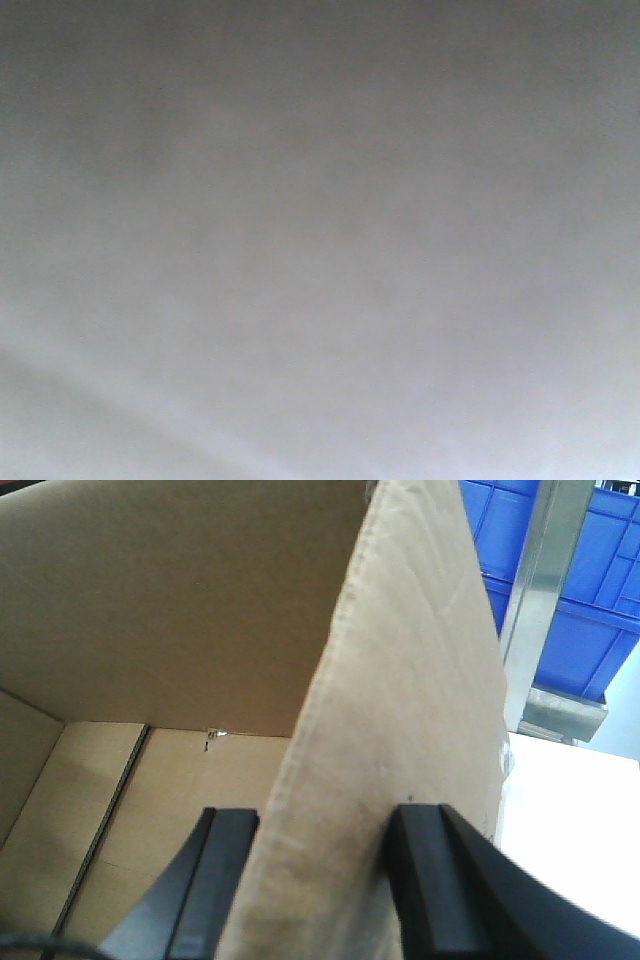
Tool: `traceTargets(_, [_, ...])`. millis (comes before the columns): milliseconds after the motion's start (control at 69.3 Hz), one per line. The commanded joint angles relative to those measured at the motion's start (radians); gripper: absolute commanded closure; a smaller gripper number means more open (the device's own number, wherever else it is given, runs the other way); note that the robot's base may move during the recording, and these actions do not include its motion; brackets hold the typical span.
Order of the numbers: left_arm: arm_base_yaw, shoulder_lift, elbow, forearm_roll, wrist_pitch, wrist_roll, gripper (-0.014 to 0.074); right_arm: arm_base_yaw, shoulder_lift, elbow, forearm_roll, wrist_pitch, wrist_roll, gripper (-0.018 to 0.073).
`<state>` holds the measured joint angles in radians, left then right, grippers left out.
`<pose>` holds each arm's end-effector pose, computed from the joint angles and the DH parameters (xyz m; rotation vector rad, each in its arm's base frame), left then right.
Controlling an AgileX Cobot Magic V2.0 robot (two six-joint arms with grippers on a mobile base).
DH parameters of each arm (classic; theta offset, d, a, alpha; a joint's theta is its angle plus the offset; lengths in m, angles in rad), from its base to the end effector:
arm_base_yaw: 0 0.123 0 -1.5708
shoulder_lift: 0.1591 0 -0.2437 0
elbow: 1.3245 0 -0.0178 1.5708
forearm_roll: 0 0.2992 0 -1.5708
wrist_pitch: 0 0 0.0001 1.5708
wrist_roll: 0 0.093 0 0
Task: Grab box from left shelf to table start
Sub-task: 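Hold the box raised in both grippers while the base drives to the table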
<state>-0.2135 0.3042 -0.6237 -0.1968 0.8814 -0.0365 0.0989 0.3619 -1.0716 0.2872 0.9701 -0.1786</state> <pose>0.1259 -0.0417 0.3253 0.1481 2.0471 -0.3893 0.0719 0.0290 0.4568 -0.2705 1.7060 0.2665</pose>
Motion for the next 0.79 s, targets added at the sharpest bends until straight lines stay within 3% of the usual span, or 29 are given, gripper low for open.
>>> traceTargets(0, [-0.001,0.014,-0.008,0.051,0.056,0.03,0.0697,0.0,0.004,-0.03,0.013,-0.085,-0.021,0.0502])
traceTargets(780, [-0.001,0.014,-0.008,0.051,0.056,0.03,0.0697,0.0,0.004,-0.03,0.013,-0.086,-0.021,0.0502])
